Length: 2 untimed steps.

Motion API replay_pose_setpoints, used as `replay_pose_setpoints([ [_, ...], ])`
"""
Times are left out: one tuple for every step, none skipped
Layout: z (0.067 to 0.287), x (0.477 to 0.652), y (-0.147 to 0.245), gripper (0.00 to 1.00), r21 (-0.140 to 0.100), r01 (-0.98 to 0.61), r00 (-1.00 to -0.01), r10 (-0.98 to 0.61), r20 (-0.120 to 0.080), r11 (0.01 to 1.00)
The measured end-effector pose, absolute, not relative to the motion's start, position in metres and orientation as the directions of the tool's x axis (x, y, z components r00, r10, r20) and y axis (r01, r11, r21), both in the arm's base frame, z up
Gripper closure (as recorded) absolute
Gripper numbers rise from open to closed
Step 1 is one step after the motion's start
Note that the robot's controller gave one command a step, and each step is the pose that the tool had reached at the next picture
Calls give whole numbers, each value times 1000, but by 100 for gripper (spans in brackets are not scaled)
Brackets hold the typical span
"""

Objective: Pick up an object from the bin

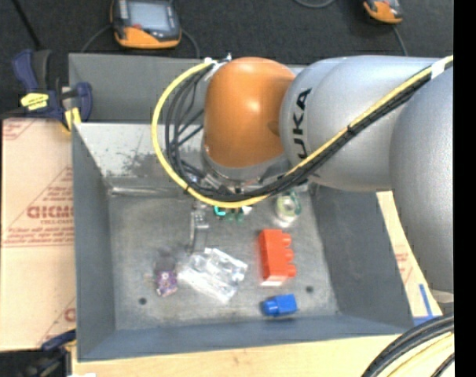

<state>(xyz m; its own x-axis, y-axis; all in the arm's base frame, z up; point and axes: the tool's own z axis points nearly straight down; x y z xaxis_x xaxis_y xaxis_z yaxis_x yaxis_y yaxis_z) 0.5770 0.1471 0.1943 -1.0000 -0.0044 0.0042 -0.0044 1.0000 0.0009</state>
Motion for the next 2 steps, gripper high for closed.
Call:
replay_pose_setpoints([
  [73, 524, 133, 0, -1, 15, -1000, 15, 8, 1000],
  [70, 510, 159, 0, 0, -449, -893, -449, 0, 893],
])
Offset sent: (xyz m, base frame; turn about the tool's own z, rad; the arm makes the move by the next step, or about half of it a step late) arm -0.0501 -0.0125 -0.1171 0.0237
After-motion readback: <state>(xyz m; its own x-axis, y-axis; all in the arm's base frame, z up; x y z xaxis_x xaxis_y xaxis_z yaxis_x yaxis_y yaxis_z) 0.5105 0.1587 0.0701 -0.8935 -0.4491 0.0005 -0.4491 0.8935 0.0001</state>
